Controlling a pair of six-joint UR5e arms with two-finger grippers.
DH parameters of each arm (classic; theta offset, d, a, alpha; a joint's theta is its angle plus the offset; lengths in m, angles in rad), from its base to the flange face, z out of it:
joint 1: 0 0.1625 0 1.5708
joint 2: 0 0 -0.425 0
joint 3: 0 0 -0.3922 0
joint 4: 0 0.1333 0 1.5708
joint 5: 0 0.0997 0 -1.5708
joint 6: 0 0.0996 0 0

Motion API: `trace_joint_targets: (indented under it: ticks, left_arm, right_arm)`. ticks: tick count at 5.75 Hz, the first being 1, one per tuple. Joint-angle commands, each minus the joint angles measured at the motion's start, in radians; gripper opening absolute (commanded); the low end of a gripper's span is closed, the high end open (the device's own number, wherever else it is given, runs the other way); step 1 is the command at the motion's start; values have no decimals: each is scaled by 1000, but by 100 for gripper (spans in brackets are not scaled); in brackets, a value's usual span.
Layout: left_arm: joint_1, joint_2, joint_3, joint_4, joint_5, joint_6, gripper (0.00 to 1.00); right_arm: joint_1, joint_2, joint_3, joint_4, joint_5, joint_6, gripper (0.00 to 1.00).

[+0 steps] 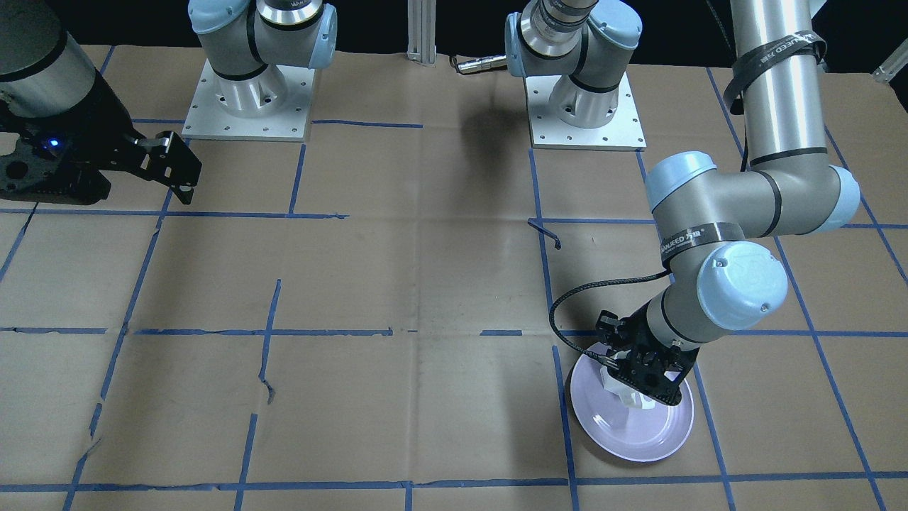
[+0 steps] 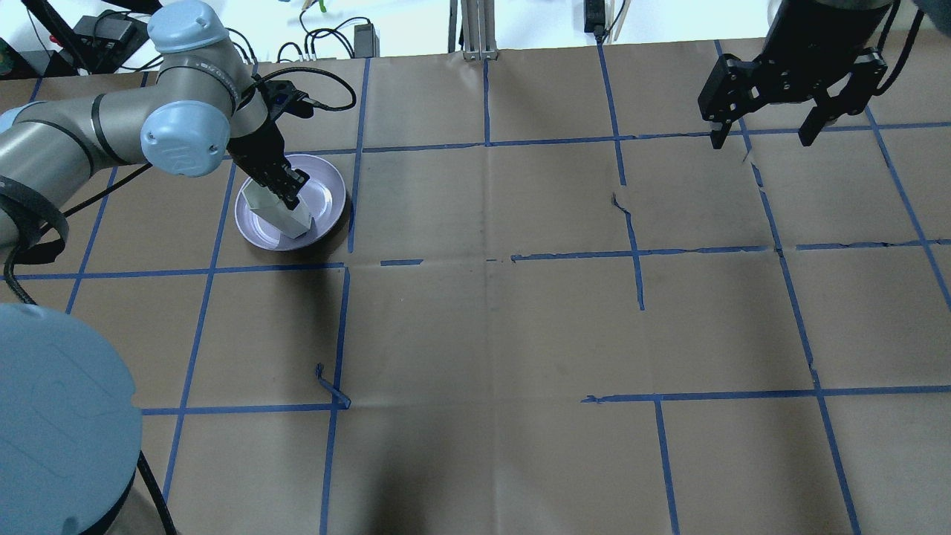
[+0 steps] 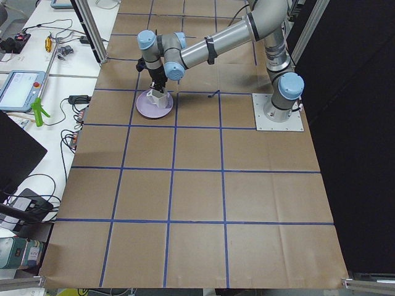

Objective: Flip cup and place on plate
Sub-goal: 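Rotate the held mug upright and lower it onto the lavender plate, then open the left gripper and raise it off the upright mug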

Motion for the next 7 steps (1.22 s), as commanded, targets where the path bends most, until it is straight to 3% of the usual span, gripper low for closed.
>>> trace_joint_targets:
  ticks: [1, 4, 6, 7]
  left_arm:
    - [0, 2, 0, 0, -8, -3, 95]
    - [-41, 135, 26, -73, -8, -116, 96]
    - [-92, 258, 34, -197, -11, -309, 96]
    - [-107, 321, 75, -334, -12, -377, 96]
  right_arm:
    - [0, 0, 0, 0, 0, 0, 100]
    - [0, 0, 0, 0, 0, 0, 100]
    - [0, 0, 0, 0, 0, 0, 100]
    - [0, 0, 0, 0, 0, 0, 100]
